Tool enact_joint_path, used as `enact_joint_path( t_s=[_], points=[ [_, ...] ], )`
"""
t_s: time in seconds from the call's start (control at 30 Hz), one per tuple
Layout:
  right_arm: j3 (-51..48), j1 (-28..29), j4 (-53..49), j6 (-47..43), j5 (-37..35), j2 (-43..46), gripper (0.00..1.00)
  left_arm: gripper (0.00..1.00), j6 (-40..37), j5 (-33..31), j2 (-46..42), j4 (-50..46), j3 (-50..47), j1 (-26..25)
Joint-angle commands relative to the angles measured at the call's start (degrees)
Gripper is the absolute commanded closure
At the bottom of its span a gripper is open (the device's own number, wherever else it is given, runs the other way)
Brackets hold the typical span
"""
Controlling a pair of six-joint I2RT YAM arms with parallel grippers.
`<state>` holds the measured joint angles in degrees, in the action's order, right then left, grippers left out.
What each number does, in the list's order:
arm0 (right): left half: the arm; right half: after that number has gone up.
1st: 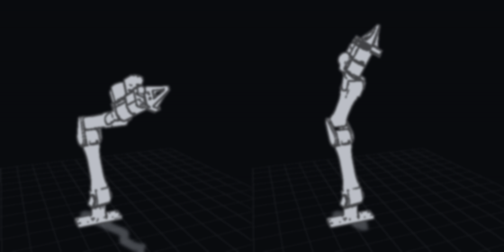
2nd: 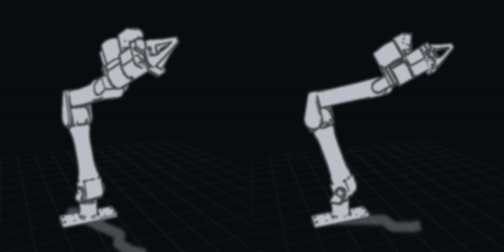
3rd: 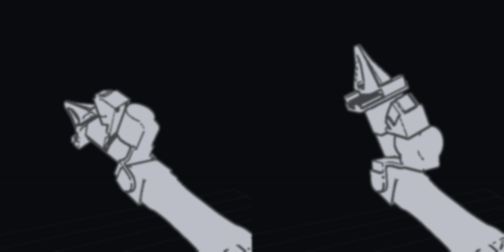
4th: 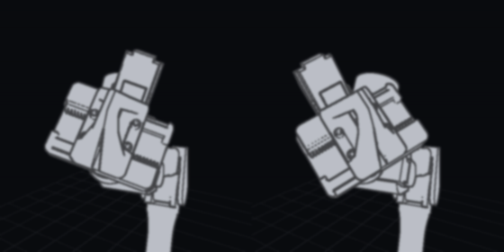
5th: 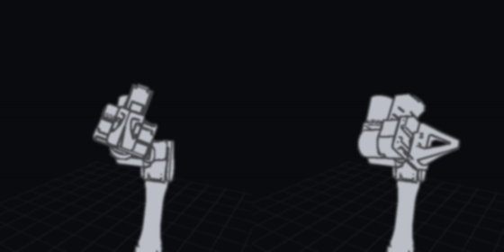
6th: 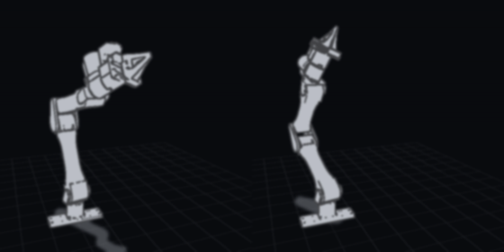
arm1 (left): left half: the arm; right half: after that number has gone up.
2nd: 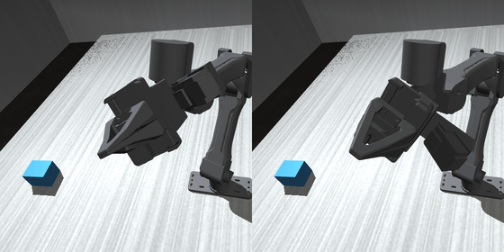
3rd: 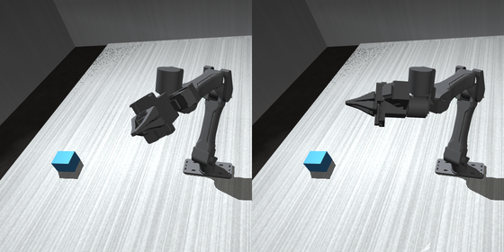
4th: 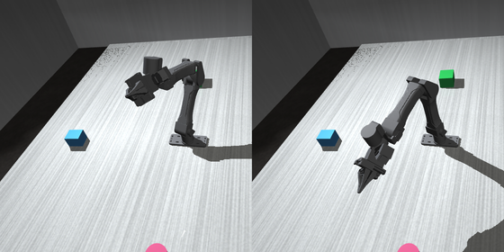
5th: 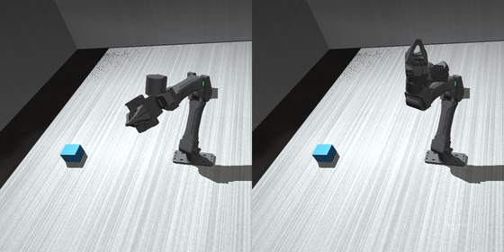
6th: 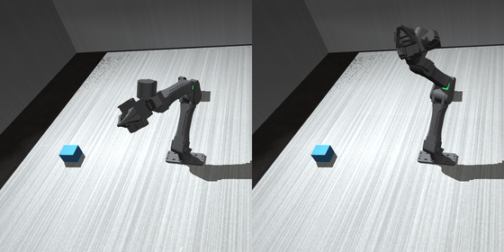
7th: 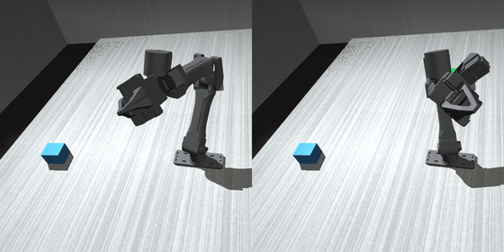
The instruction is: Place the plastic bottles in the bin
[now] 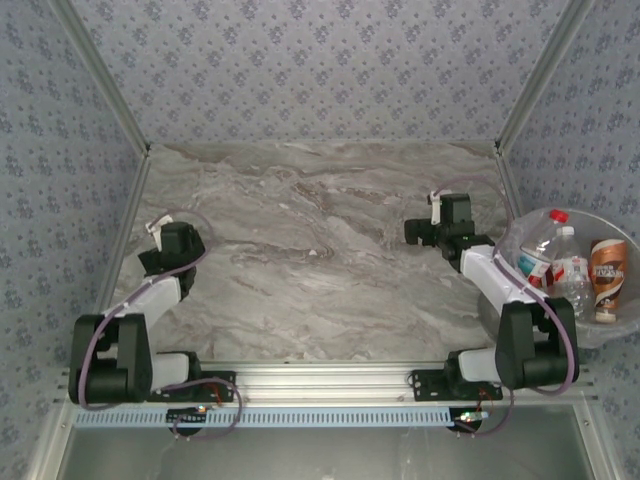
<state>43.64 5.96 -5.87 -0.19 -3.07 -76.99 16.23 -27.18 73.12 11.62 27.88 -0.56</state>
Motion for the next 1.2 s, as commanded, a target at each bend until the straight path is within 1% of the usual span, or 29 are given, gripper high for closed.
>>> enact_joint_path(
  t_s=[0.0, 0.07, 0.13, 0.17, 0.2, 0.23, 0.3, 0.37, 0.4, 0.43, 0.47, 0.5, 0.63, 0.67, 0.73, 0.77, 0.87, 0.97, 1.03, 1.07, 1.1, 1.17],
  points=[
    [-1.5, -0.6, 5.7, -1.9, 0.9, -1.3, 0.0, 0.0, -3.9, 5.9, 4.0, 13.2, 0.6, 0.4],
    [-2.6, -0.9, 7.8, -2.6, 1.0, -1.9, 0.0, 0.0, -6.3, 5.2, 6.6, 16.1, 1.1, 0.5],
    [-3.8, -1.3, 10.3, -3.6, 1.3, -2.4, 0.0, 0.01, -7.7, 5.0, 9.7, 22.7, -0.3, 0.7],
    [-4.4, -1.5, 11.1, -4.0, 1.5, -2.5, 0.0, 0.0, -7.9, 6.4, 10.9, 25.3, -0.8, 1.0],
    [-5.0, -1.7, 12.1, -4.5, 1.8, -2.7, 0.0, 0.01, -8.9, 8.4, 11.0, 24.6, -0.5, 0.7],
    [-5.4, -1.8, 12.9, -4.9, 2.1, -2.6, 0.0, 0.01, -10.1, 10.8, 11.3, 26.5, -1.3, 0.7],
    [-6.6, -2.1, 14.8, -5.8, 2.6, -2.7, 0.0, 0.01, -11.8, 13.5, 12.6, 33.4, -4.5, 0.3],
    [-7.8, -2.3, 17.1, -6.5, 2.9, -2.8, 0.0, 0.01, -12.2, 13.6, 15.6, 42.5, -7.4, 0.3],
    [-8.6, -2.5, 18.6, -6.8, 3.0, -2.8, 0.0, 0.01, -11.6, 12.8, 14.2, 39.2, -6.8, 0.3],
    [-9.5, -2.7, 20.7, -6.8, 3.0, -2.8, 0.0, 0.0, -11.0, 11.6, 14.3, 38.1, -6.4, 0.2],
    [-10.3, -3.0, 22.6, -6.8, 3.1, -2.8, 0.0, 0.01, -11.4, 10.8, 14.9, 39.7, -6.4, -0.2],
    [-11.3, -3.3, 24.8, -6.5, 3.2, -3.0, 0.0, 0.01, -11.3, 10.5, 14.3, 37.2, -5.8, -0.3],
    [-14.1, -3.8, 33.7, -5.2, 2.1, -5.1, 0.0, 0.01, -11.5, 9.8, 14.7, 38.1, -5.9, -0.6],
    [-13.8, -3.9, 33.4, -5.2, 1.8, -5.3, 0.0, 0.0, -11.6, 9.9, 14.5, 37.6, -5.7, -0.6],
    [-14.9, -3.9, 37.8, -5.8, 1.1, -5.9, 0.0, 0.0, -11.5, 9.9, 14.5, 37.8, -5.8, -0.6],
    [-15.0, -4.3, 37.7, -5.5, 1.5, -6.1, 0.0, 0.01, -11.6, 10.0, 14.4, 37.5, -5.7, -0.6],
    [-18.3, -5.2, 43.1, -4.6, 2.3, -5.9, 0.0, 0.01, -11.6, 9.9, 14.6, 37.7, -5.7, -0.6],
    [-24.8, -6.5, 55.4, -3.5, 3.7, -6.5, 0.0, 0.01, -11.6, 9.9, 14.5, 37.7, -5.7, -0.6],
    [-27.0, -6.6, 63.5, -3.4, 3.6, -10.3, 0.0, 0.01, -11.6, 10.0, 14.6, 37.6, -5.8, -0.6],
    [-25.5, -6.7, 61.4, -3.5, 4.0, -10.6, 0.0, 0.01, -11.6, 9.9, 14.5, 37.6, -5.7, -0.6],
    [-21.5, -7.1, 51.3, -3.2, 4.6, -9.5, 0.0, 0.01, -11.6, 9.9, 14.5, 37.7, -5.8, -0.6],
    [-21.6, -9.9, 52.8, -0.3, 6.3, -10.3, 0.0, 0.01, -11.6, 9.9, 14.5, 37.7, -5.8, -0.6]
  ],
)
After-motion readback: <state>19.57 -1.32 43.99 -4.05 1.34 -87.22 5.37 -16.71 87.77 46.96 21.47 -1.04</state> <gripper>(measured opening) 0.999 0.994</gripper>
